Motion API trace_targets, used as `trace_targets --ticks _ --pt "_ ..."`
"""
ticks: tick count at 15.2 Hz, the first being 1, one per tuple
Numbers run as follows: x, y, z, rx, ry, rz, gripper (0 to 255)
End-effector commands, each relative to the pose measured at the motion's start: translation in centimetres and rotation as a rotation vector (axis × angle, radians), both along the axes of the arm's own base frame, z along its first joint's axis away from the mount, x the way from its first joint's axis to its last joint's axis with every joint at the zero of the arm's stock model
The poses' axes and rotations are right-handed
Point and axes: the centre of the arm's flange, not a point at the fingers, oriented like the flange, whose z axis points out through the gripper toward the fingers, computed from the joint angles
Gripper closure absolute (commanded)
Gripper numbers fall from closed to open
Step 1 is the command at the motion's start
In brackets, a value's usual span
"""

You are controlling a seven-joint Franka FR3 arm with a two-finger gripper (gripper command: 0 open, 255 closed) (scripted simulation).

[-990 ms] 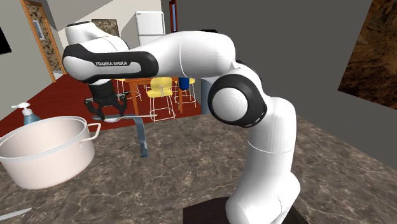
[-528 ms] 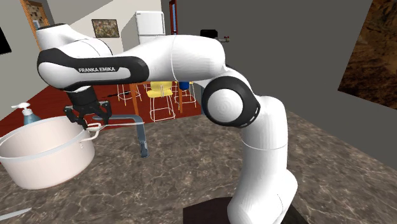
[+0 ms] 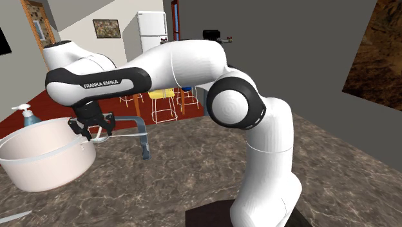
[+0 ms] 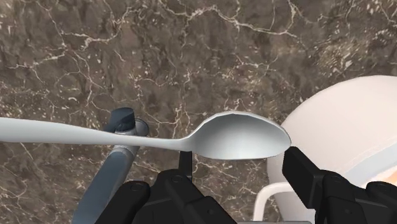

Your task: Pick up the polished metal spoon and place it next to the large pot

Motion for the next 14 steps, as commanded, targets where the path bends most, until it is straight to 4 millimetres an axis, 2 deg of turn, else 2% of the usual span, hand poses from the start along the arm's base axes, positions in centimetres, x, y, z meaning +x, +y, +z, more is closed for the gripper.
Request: trace_targets --ticks 1,14 --pt "-0.1 0.0 -1.0 0.0 0.0 0.0 255" --pt "-0.1 0.0 -7.9 0.0 0.0 0.0 255"
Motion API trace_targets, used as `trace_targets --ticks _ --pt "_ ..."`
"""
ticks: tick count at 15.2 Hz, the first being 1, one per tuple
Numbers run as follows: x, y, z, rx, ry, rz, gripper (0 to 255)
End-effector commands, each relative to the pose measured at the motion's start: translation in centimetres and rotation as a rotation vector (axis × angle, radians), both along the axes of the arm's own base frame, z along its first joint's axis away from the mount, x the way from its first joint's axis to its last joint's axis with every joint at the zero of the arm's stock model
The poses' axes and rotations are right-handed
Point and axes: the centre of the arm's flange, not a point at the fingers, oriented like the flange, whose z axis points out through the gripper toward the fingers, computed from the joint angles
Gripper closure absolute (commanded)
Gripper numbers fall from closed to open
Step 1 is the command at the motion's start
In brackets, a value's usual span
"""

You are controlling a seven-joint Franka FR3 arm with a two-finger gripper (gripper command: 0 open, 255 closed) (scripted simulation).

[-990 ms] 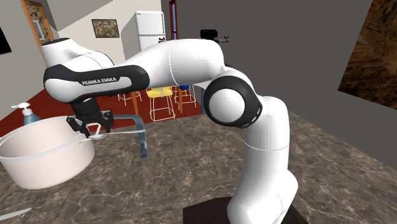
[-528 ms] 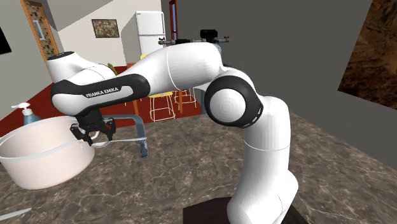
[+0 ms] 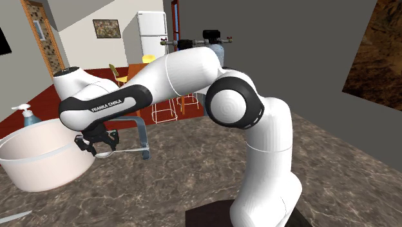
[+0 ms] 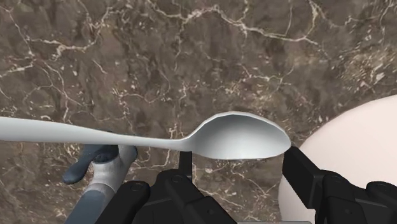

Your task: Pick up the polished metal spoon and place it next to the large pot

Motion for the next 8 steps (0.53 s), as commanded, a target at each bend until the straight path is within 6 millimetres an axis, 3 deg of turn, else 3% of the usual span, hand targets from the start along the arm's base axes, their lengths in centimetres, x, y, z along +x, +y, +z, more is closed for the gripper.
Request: trace_targets --ticks 1,8 --pt "0.0 -0.1 -1.2 0.0 0.0 0.0 255" --pt "0.0 -0.1 -4.9 0.0 0.0 0.0 255"
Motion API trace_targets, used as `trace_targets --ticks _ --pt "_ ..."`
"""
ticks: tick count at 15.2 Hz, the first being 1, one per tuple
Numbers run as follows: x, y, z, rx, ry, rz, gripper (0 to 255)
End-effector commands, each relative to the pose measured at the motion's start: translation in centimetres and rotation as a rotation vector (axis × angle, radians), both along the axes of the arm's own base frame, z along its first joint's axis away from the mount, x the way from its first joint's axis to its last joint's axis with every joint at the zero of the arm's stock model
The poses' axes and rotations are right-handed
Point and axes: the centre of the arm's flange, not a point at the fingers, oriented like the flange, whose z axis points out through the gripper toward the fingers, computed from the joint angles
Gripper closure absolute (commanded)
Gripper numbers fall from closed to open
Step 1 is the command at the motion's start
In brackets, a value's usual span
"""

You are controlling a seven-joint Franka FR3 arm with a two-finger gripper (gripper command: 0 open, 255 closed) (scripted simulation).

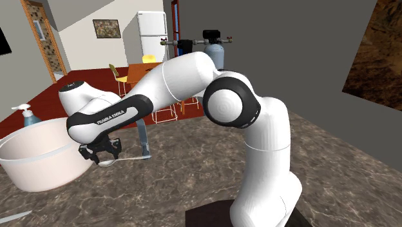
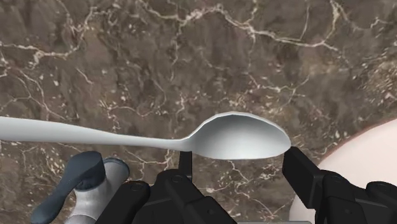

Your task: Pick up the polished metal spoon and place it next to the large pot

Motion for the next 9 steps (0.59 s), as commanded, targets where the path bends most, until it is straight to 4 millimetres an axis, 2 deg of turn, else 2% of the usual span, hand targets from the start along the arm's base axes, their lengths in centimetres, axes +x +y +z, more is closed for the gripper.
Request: trace_targets --ticks 1,9 --pt "0.0 0.0 -1.1 0.0 0.0 0.0 255" --pt "0.0 0.0 -5.3 0.0 0.0 0.0 255"
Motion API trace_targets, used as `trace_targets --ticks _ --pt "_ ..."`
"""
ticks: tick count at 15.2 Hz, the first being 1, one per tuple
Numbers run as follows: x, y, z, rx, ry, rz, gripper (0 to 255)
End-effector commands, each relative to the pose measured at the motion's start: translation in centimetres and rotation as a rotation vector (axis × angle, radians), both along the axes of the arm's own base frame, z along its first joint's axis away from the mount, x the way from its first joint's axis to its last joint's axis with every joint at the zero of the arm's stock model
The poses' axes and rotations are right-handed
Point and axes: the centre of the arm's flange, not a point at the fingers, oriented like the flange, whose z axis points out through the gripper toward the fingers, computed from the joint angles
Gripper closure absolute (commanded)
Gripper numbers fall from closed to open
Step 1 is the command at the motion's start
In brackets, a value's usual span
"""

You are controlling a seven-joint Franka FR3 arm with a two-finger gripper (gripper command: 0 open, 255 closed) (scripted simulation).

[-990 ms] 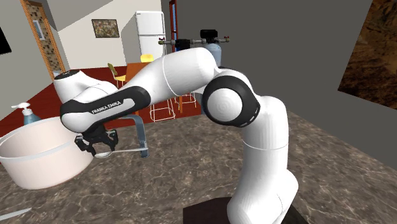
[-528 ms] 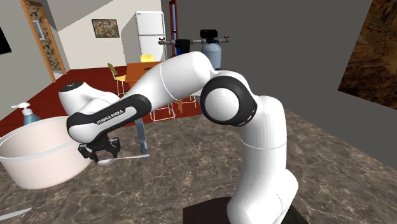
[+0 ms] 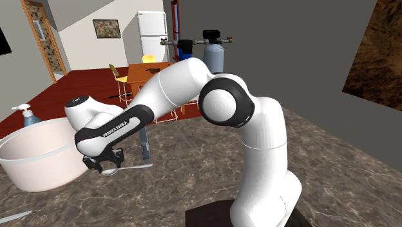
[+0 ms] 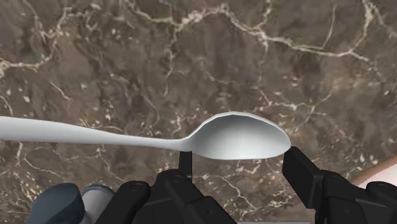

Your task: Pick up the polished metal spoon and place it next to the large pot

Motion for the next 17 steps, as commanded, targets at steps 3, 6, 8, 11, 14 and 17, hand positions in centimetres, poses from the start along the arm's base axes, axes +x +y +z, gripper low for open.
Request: trace_targets --ticks 3,6,8,11,14,17 --pt "0.1 0.0 -2.1 0.0 0.0 0.0 255" --pt "0.1 0.0 -3.6 0.0 0.0 0.0 255" --pt "0.1 0.0 -5.0 0.0 0.0 0.0 255" --pt "0.1 0.0 -5.0 0.0 0.0 0.0 255" --pt "0.1 0.0 -5.0 0.0 0.0 0.0 255" --pt "0.1 0.0 -5.0 0.0 0.0 0.0 0"
